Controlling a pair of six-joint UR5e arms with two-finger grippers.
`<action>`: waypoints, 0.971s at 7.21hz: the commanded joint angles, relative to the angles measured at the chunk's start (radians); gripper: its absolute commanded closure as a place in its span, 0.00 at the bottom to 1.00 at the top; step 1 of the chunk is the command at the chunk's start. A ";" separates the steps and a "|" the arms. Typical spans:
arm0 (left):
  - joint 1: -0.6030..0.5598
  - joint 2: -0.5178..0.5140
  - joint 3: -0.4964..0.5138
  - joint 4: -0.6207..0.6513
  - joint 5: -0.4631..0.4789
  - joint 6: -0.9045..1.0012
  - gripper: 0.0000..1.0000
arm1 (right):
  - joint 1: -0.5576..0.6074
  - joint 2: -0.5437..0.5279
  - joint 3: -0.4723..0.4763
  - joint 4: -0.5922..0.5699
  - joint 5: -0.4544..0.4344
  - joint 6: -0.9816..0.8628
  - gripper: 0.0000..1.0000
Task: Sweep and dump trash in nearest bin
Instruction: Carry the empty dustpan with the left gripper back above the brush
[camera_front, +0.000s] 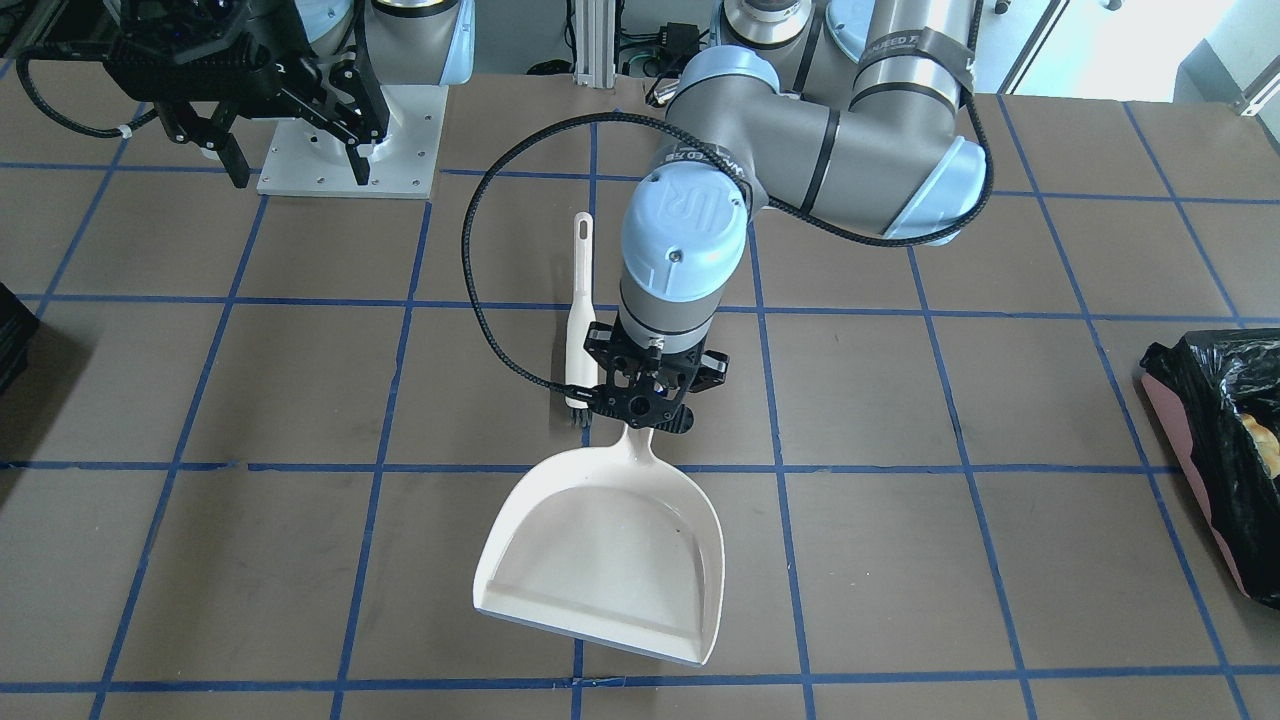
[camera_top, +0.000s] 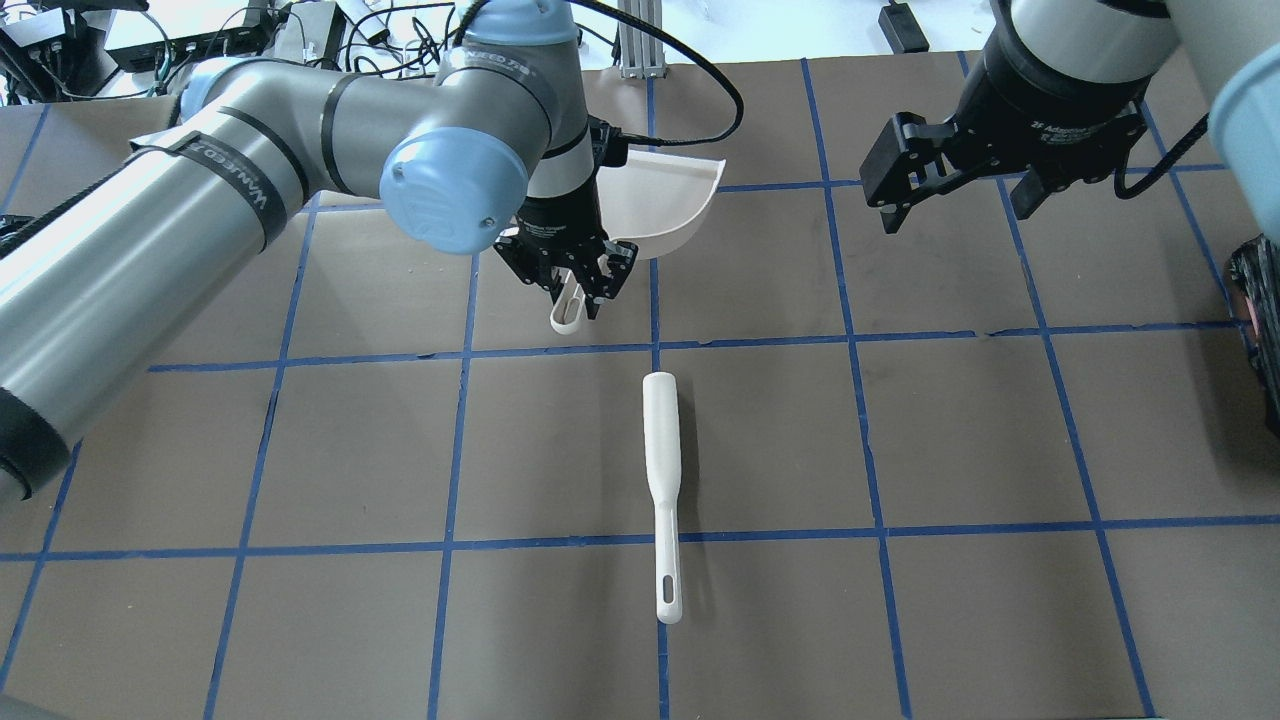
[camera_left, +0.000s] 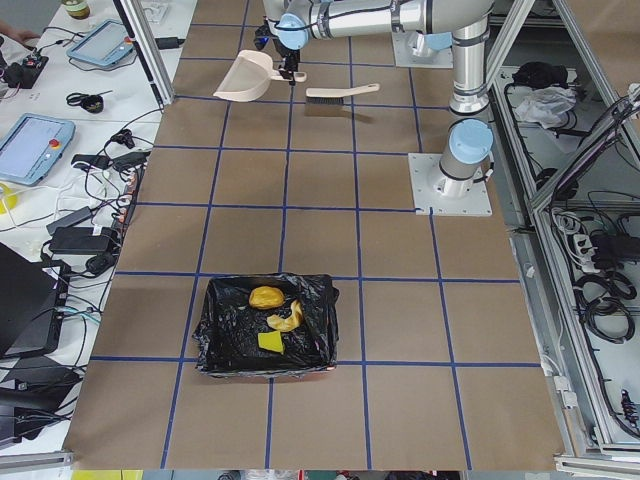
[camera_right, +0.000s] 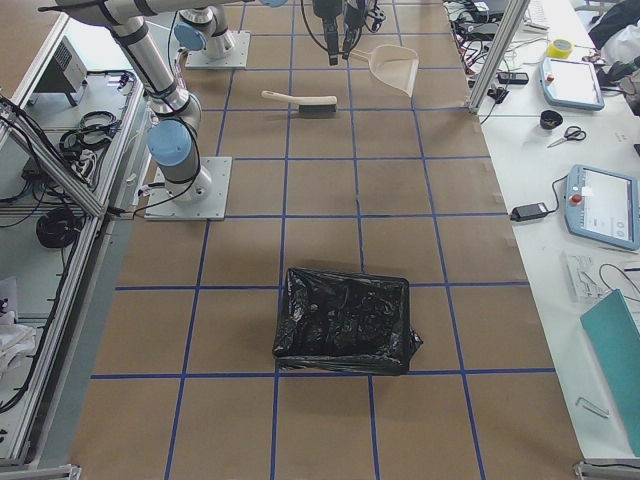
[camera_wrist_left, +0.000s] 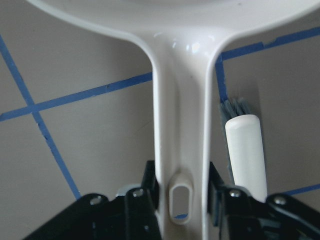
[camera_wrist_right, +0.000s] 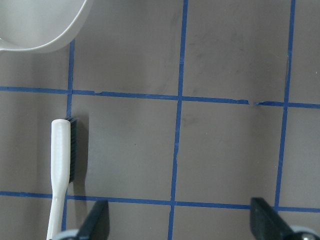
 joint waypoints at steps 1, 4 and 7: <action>-0.047 -0.049 0.001 0.017 -0.002 -0.098 1.00 | -0.002 -0.001 0.000 0.003 0.000 0.000 0.00; -0.080 -0.081 0.004 0.037 -0.003 -0.117 1.00 | -0.002 -0.004 -0.002 0.027 -0.001 0.000 0.00; -0.078 -0.136 0.007 0.128 -0.020 -0.115 1.00 | -0.002 -0.004 0.002 0.031 0.000 -0.002 0.00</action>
